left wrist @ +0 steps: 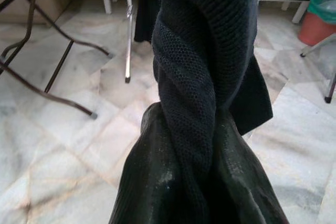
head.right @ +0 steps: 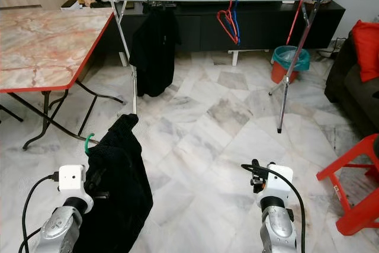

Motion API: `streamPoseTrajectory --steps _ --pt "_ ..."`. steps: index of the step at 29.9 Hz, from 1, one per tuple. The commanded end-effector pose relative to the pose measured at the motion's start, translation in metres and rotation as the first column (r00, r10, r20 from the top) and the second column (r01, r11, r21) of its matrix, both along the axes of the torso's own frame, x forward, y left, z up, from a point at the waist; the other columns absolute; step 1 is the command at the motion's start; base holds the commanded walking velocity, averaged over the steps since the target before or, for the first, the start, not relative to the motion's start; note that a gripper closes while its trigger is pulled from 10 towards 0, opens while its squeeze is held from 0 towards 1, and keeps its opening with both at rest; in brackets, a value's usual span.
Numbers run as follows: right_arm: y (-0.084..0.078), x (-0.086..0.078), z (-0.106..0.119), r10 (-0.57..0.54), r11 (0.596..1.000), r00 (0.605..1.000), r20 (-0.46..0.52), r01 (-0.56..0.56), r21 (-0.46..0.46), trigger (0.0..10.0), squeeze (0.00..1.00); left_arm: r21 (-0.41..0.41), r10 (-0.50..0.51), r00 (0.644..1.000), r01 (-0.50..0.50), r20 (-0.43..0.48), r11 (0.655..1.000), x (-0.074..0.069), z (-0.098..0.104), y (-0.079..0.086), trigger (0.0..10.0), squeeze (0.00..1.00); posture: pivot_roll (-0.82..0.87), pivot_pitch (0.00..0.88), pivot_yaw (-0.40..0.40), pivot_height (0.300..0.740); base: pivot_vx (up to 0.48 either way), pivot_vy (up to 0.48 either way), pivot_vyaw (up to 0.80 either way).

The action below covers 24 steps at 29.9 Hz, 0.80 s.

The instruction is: Hang hanger

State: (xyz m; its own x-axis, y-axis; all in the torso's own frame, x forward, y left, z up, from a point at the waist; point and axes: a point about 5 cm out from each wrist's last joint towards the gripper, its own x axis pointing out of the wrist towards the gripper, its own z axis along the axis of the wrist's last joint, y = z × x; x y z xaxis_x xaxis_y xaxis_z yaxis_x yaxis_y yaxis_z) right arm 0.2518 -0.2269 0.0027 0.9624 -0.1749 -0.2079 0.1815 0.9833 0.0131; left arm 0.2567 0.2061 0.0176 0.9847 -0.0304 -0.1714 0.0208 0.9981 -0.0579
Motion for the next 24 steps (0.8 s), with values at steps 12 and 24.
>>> streamPoseTrajectory --steps 12,24 --pt "0.006 0.020 0.017 0.039 0.999 0.998 0.057 -0.038 -0.019 10.0 0.00 0.011 0.020 0.998 -0.021 0.066 1.000 0.013 0.016 0.007 10.0 0.00 -0.08 0.000 0.038 0.740 0.334 0.000 0.00" --pt "0.014 0.027 0.019 0.041 0.999 0.997 0.062 -0.041 0.002 10.0 0.00 0.009 0.027 0.997 -0.027 0.073 1.000 0.017 0.019 0.007 10.0 0.00 -0.06 0.000 0.032 0.740 0.334 0.000 0.00"
